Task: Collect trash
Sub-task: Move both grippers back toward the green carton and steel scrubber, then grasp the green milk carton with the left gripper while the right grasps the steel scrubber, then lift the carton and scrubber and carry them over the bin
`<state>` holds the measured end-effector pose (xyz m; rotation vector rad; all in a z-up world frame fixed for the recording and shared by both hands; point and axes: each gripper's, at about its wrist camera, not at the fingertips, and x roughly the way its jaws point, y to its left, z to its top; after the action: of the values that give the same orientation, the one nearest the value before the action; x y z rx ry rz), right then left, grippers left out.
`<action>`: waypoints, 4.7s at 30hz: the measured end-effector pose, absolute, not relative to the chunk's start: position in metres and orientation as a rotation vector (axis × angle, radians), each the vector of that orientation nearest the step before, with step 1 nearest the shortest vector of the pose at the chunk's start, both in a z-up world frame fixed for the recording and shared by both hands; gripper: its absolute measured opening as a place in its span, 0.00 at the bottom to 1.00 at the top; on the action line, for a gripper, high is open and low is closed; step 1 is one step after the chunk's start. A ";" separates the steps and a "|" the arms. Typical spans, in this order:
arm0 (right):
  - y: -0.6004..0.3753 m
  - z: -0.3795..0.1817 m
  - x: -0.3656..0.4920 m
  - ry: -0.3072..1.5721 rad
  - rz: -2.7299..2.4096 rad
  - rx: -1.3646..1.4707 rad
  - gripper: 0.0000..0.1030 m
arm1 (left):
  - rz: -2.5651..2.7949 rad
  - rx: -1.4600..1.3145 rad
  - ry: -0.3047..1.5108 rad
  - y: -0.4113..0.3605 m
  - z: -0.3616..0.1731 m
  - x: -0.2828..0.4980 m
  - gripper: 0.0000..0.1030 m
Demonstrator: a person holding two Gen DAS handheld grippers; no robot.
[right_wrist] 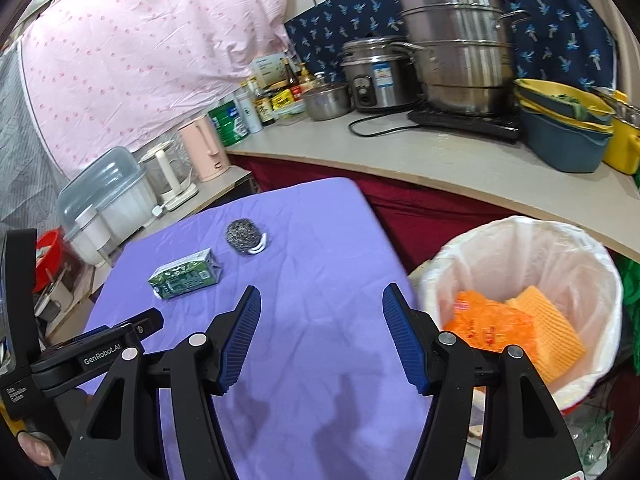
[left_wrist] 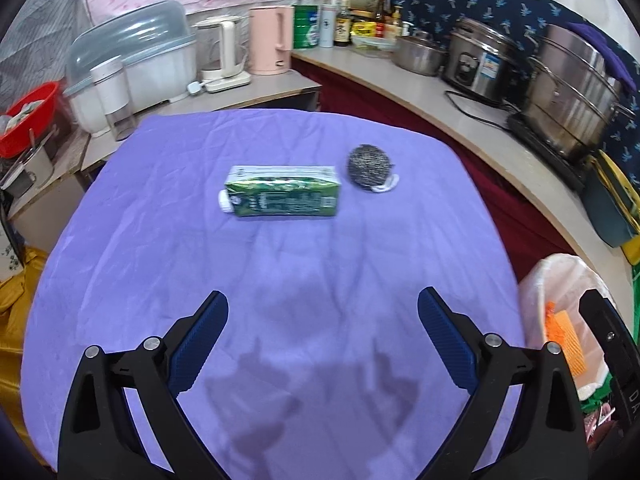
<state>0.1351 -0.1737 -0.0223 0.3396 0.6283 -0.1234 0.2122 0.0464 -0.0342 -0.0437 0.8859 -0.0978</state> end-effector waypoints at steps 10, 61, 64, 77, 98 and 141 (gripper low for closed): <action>-0.131 -0.046 0.224 0.672 -0.023 0.316 0.61 | -0.024 -0.052 0.914 0.094 -0.053 0.268 0.89; -0.081 -0.103 0.271 0.796 0.117 0.289 0.48 | -0.264 -0.114 0.983 0.097 -0.084 0.284 0.77; -0.090 -0.099 0.247 0.798 0.113 0.321 0.48 | -0.289 -0.089 1.004 0.092 -0.084 0.259 0.77; -0.123 -0.083 0.170 0.762 0.050 0.344 0.48 | -0.364 0.035 1.011 0.070 -0.088 0.169 0.71; -0.146 -0.071 0.132 0.737 0.005 0.379 0.48 | -0.473 0.203 0.943 0.051 -0.105 0.186 0.65; -0.199 -0.032 0.013 0.596 -0.062 0.430 0.48 | -0.484 0.125 0.824 -0.015 -0.003 0.070 0.50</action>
<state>0.0126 -0.1988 -0.0315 0.4302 0.5956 -0.0616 0.0703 -0.0150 -0.0030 0.1250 0.8236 -0.4840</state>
